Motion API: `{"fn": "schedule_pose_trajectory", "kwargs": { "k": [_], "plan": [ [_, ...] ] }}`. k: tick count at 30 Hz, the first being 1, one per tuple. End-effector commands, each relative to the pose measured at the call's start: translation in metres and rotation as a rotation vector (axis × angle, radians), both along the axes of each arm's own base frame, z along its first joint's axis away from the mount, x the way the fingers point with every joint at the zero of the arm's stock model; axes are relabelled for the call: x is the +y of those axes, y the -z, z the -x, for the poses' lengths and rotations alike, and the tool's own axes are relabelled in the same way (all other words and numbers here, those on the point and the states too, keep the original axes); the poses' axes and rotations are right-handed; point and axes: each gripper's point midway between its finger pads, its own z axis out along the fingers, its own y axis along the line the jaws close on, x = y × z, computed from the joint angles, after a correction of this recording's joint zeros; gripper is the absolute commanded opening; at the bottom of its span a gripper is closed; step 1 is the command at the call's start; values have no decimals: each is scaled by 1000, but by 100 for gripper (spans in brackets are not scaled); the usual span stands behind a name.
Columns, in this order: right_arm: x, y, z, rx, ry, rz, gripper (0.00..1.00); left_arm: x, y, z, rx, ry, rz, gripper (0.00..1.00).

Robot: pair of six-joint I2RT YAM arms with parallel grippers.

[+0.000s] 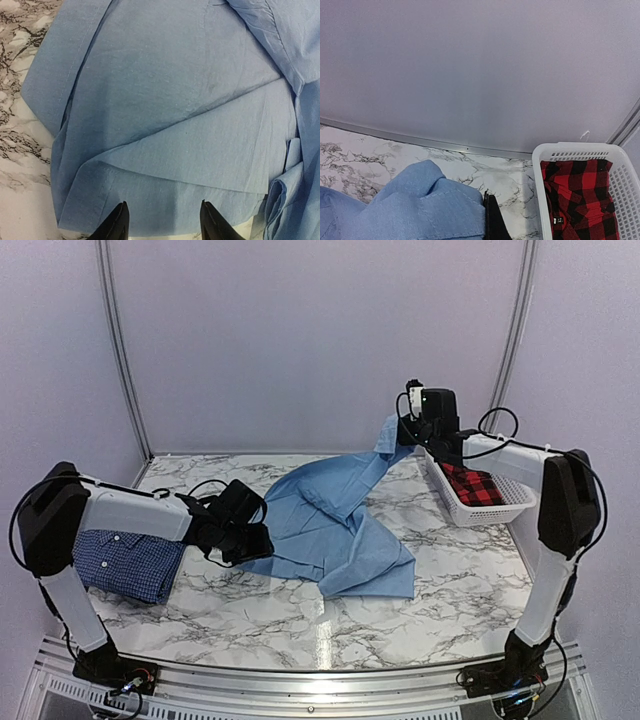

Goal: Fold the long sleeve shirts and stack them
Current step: Adjust the crumpled shirt at the center of the board.

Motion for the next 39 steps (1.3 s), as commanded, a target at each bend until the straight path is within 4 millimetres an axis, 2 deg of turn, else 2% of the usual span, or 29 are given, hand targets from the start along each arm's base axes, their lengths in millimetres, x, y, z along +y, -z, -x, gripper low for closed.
{"fn": "schedule_pose_trajectory", "kwargs": {
  "k": [1,4,11,14,18,22,25,27,29,31,35,37,39],
  "plan": [
    [-13,-31,9,-58,27,-13,0,-10,-2,-19,-18,-102,41,48],
    [-13,-31,12,-55,20,-22,0,-15,4,-34,-30,-175,57,43],
    [-20,-36,18,-61,42,-9,0,-9,19,-49,-49,-256,26,34],
    [-25,-42,23,-72,56,-9,0,-3,22,-53,-47,-276,19,26],
    [-30,-44,31,-73,66,-7,0,9,27,-66,-45,-283,-1,7],
    [-38,-44,45,-52,85,-2,0,21,36,-91,-30,-259,-21,1],
    [-46,-36,64,-14,95,-11,0,30,41,-116,-29,-237,-52,0],
    [-53,-27,80,16,108,-25,0,29,43,-131,-10,-214,-40,0],
    [-59,-15,97,48,112,-27,0,23,31,-144,-31,-193,-12,0],
    [-65,-4,110,80,123,-29,0,20,7,-153,-77,-172,-7,9],
    [-75,2,128,104,151,-20,0,31,-23,-144,-113,-188,-7,20],
    [-79,0,133,107,162,-13,0,41,-26,-131,-107,-209,-7,28],
    [-80,-2,135,109,163,-11,0,51,-24,-118,-87,-239,-2,29]
  ]
}}
